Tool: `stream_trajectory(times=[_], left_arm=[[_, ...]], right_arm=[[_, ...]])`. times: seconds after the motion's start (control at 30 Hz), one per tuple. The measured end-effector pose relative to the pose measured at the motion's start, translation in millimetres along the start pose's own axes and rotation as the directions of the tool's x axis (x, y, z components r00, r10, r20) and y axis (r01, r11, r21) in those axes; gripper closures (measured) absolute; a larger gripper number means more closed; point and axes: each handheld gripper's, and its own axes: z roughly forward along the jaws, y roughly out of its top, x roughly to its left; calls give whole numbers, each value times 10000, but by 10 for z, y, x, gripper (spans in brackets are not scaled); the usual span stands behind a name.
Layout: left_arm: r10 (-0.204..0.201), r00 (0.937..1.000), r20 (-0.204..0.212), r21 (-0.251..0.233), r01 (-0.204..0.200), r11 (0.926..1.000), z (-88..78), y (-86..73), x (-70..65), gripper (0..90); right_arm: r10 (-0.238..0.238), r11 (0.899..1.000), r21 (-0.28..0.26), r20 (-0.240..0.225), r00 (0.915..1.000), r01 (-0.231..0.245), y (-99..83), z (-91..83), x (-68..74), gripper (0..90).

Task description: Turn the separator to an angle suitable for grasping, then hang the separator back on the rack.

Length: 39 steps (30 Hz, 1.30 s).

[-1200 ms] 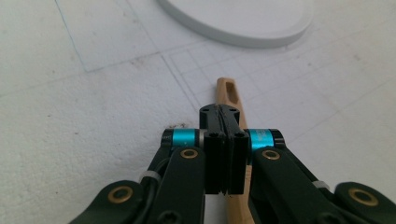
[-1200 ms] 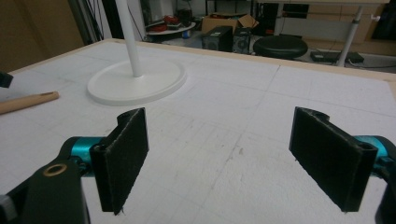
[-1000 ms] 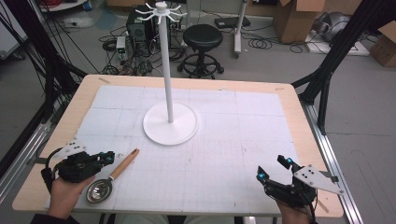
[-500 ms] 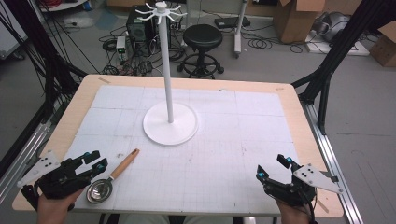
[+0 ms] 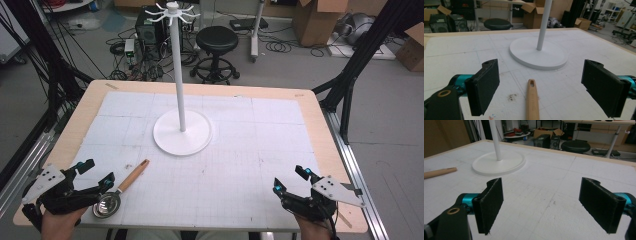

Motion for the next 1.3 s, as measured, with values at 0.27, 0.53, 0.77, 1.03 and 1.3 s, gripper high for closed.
stream_trajectory(times=[0.27,0.53,0.77,1.03,1.3], left_arm=[[-27,10000,-37,273,28,9996,-3,-9,15,180],[122,9999,-111,1502,-104,9886,115,-65,31,235],[728,9968,-331,2985,-597,9525,336,-148,-22,255],[1689,9847,433,4310,-1709,8860,627,-202,-68,319],[1726,9845,318,4868,-1661,8576,753,-233,-20,359]], right_arm=[[-105,9999,-23,115,9999,105,6,-11,4,180],[-156,9999,49,37,9999,156,6,17,13,180],[-120,9999,71,-2,9999,120,-5,4,5,180],[-101,9998,164,-8,9999,101,-12,19,10,180],[-48,9998,167,23,10000,48,-18,11,6,180]])
